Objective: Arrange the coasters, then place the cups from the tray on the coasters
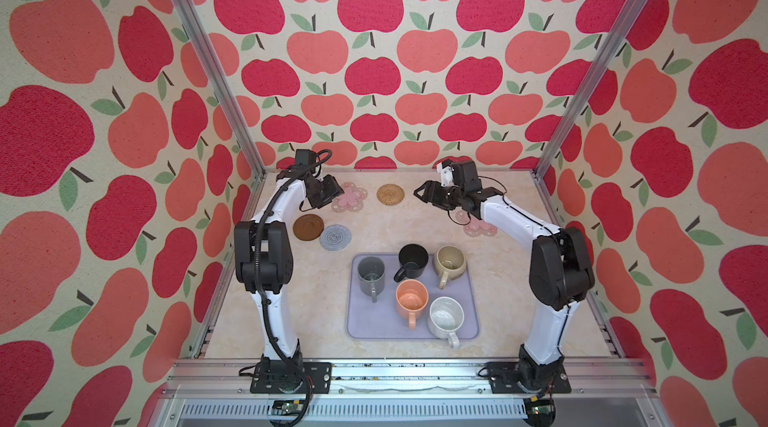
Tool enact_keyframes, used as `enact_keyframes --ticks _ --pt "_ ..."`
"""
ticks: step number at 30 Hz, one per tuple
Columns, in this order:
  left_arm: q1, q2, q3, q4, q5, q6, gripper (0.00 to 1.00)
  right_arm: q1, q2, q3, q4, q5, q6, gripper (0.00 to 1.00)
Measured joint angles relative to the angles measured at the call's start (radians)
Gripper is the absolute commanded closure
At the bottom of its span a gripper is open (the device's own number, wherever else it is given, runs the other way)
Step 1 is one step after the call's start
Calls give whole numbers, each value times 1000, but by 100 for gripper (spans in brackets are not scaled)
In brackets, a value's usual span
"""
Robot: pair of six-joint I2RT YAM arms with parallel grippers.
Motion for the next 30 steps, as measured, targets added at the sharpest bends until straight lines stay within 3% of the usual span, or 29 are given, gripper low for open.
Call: enact_keyframes --ticks 7,12,22,30 --pt "-10 -53 -50 -47 -3 35 43 -119 -162 -183 -84 77 -56 32" --pt "-68 -43 -18 -103 -3 56 42 -198 -222 -245 -127 116 -75 31" --pt "-261 186 360 -193 25 53 43 -347 -275 -281 -191 176 -123 27" --pt "-390 417 571 -183 97 -5 43 -464 -241 -305 -200 177 -153 25"
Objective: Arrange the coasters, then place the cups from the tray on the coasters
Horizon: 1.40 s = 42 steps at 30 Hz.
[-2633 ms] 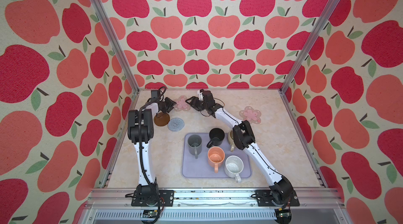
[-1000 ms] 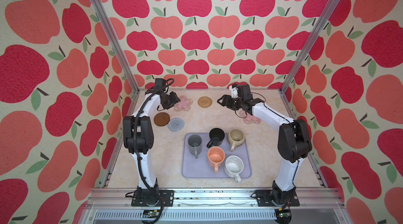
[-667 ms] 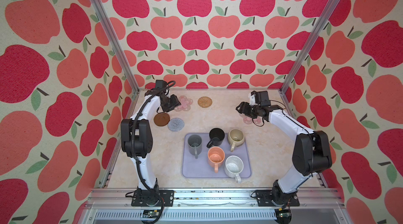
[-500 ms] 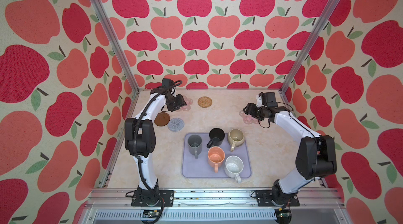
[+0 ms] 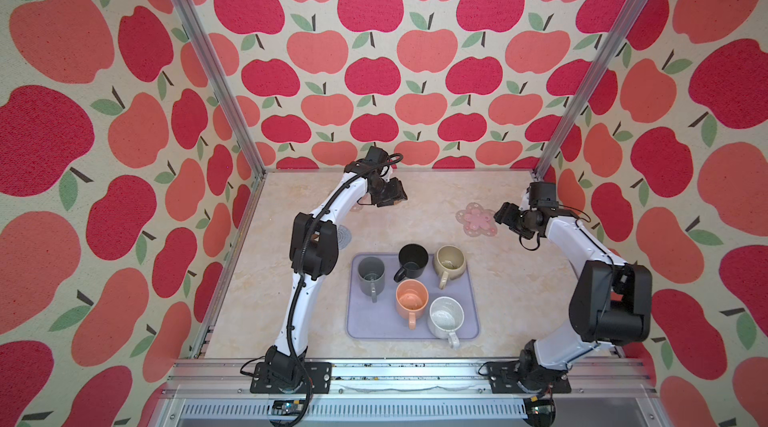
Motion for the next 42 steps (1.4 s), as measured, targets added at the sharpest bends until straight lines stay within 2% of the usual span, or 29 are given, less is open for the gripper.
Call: enact_keyframes --ticks 3,9,20,31,42 --pt "-37 57 49 23 31 -39 43 -40 43 0 8 -17 -6 25" --pt "-70 82 36 156 102 -142 42 -98 156 1 67 -67 -14 23" --pt "-85 168 -7 451 206 -339 43 -106 333 94 157 -156 -21 23" --pt "-89 225 -7 495 229 -401 43 -95 436 204 214 -226 -21 24" --pt "-89 228 -6 518 248 -421 43 19 478 265 201 -232 -29 24"
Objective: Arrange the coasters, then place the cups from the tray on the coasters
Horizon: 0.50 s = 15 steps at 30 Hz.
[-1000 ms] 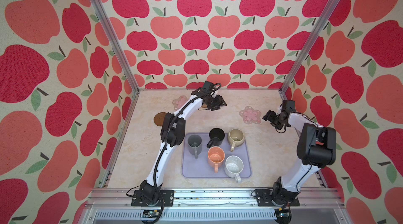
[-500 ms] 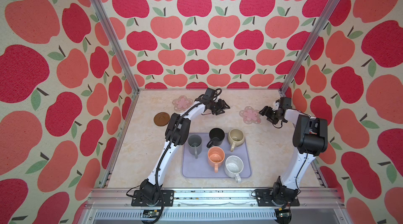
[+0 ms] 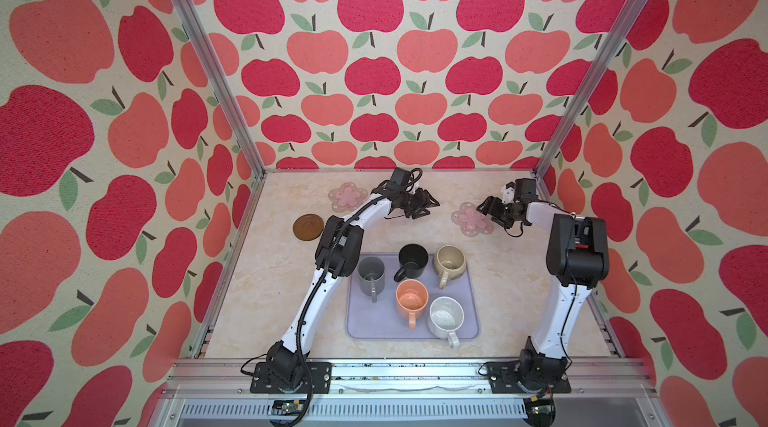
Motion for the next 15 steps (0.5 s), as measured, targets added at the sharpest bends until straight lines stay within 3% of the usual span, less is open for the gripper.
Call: enact_keyframes --ticks 15 --pt "0 4 -24 -27 7 -21 44 64 -33 -53 9 0 8 26"
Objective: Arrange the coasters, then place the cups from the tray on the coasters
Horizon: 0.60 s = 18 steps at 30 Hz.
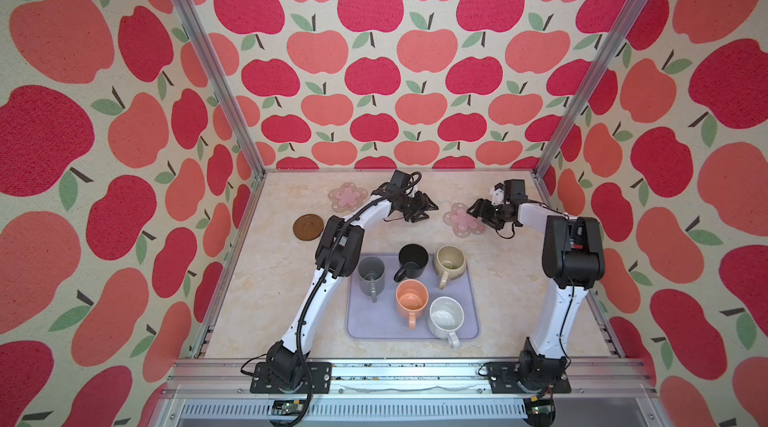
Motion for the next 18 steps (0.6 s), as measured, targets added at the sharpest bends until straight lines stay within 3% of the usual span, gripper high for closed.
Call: enact_keyframes --ticks 18 --pt "-2 0 -22 -17 14 0 45 126 21 39 -7 23 63 26"
